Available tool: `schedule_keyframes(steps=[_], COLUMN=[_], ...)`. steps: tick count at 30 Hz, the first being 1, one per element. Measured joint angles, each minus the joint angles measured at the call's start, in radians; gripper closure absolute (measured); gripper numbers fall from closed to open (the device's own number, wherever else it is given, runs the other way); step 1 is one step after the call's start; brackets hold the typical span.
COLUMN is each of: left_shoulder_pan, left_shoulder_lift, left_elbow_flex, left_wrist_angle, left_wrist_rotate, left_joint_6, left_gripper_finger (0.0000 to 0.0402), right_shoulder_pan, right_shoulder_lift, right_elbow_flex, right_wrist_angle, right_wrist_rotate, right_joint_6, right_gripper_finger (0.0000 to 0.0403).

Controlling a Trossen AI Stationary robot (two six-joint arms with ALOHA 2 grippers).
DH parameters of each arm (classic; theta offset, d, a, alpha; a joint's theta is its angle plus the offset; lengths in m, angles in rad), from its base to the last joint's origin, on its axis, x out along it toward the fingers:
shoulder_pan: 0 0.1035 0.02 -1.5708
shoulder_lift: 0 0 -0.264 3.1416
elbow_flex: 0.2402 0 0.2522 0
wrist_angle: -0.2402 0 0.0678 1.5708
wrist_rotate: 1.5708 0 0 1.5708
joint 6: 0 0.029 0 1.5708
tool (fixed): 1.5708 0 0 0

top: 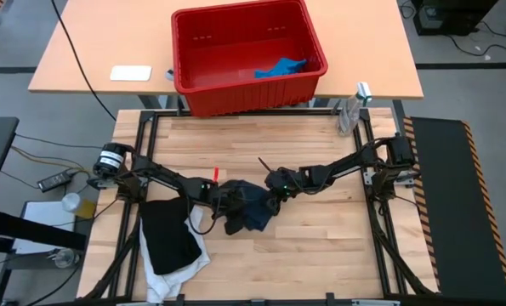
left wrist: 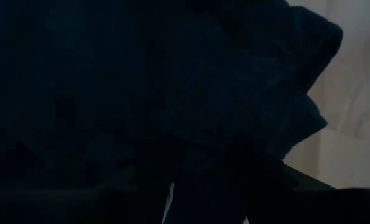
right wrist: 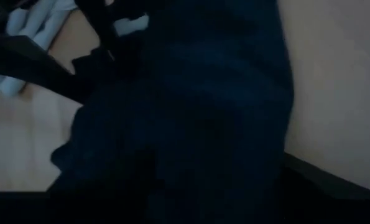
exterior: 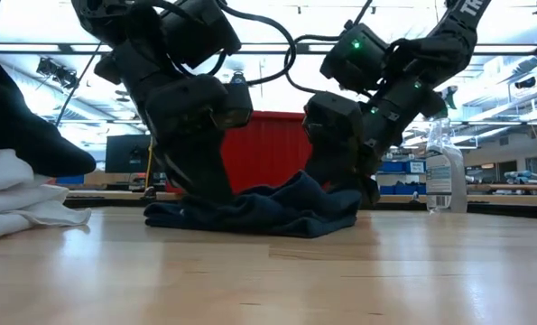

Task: Fold Laundry from Bin
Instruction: Fold the dark blue shorts

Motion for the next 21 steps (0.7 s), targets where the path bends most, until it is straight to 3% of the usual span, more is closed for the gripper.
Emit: schedule_keyframes(steps=[6, 10, 15, 21], left_shoulder_pan=[0.000, 0.002, 0.002, 0.009], left_shoulder_lift=[0.001, -0.027, -0.142, -0.328], left_elbow_flex=[0.000, -0.002, -0.004, -0.002], left_wrist_angle=[0.000, -0.020, -0.099, -0.327], left_wrist_rotate=[-0.035, 0.008, 0.085, 0.085], left_joint_6=[0.002, -0.019, -0.021, -0.021], left_gripper_finger=[0.0230, 0.0230, 0.0230, 0.0230], right_shoulder_pan=[0.001, -0.001, -0.009, 0.003], right_shoulder_lift=[0.035, 0.036, 0.002, -0.066], right_elbow_flex=[0.001, 0.000, 0.000, 0.011], right_wrist_angle=[0.014, 0.038, 0.042, 0.089], right_wrist_rotate=[-0.004, -0.054, -0.100, -0.210], right_joint_6=[0.014, 0.012, -0.004, -0.095], right_gripper_finger=[0.0262, 0.0367, 0.0373, 0.0380])
